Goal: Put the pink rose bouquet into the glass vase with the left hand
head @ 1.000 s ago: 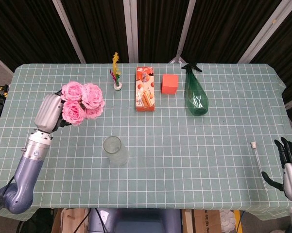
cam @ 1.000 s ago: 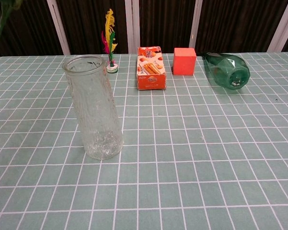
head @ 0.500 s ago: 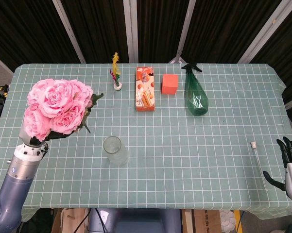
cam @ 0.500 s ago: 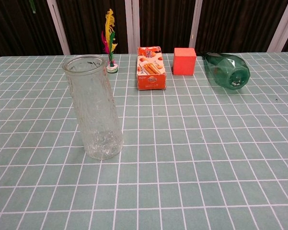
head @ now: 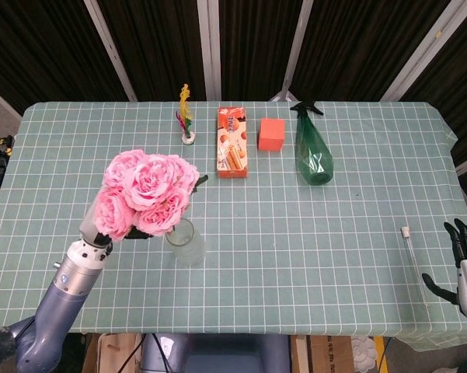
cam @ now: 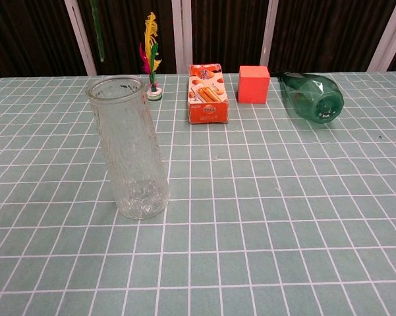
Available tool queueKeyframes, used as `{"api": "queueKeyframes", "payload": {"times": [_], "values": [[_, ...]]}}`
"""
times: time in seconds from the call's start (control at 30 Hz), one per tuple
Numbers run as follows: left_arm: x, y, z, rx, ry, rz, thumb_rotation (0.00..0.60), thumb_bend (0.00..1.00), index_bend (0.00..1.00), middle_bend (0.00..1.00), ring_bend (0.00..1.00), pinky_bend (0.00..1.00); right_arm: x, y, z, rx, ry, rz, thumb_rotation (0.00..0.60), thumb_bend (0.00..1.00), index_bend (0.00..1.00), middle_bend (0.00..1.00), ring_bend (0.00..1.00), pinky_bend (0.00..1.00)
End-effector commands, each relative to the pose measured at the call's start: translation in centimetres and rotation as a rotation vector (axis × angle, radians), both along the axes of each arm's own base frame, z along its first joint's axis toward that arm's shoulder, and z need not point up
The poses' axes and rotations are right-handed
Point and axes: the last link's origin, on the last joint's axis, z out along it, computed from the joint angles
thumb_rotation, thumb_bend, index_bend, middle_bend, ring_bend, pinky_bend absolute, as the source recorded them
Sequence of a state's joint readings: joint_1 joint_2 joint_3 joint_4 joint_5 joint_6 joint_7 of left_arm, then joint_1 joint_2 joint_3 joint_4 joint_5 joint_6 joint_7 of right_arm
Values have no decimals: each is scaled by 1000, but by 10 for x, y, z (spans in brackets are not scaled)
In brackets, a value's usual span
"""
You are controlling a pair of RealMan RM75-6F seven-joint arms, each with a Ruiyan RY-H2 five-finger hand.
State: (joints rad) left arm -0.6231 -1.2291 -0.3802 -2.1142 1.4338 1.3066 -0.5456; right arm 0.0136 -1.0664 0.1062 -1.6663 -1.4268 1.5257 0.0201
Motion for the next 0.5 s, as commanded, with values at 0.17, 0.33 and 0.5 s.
{"api": "queueKeyframes", "payload": {"times": [0.17, 0.33, 0.5], "values": [[-11, 9, -31, -14, 59, 25, 600, 457, 334, 390, 330, 454, -1, 1, 3, -9, -8, 4, 600, 231, 87, 46, 16, 0], [-19, 18, -52, -58, 70, 42, 600, 455, 334, 392, 330, 454, -1, 3, 5, -15, -11, 5, 600, 232, 87, 46, 16, 0], [-28, 22, -73, -89, 96, 43, 600, 447, 333, 389, 329, 454, -1, 4, 7, -22, -11, 8, 600, 232, 87, 46, 16, 0]]}}
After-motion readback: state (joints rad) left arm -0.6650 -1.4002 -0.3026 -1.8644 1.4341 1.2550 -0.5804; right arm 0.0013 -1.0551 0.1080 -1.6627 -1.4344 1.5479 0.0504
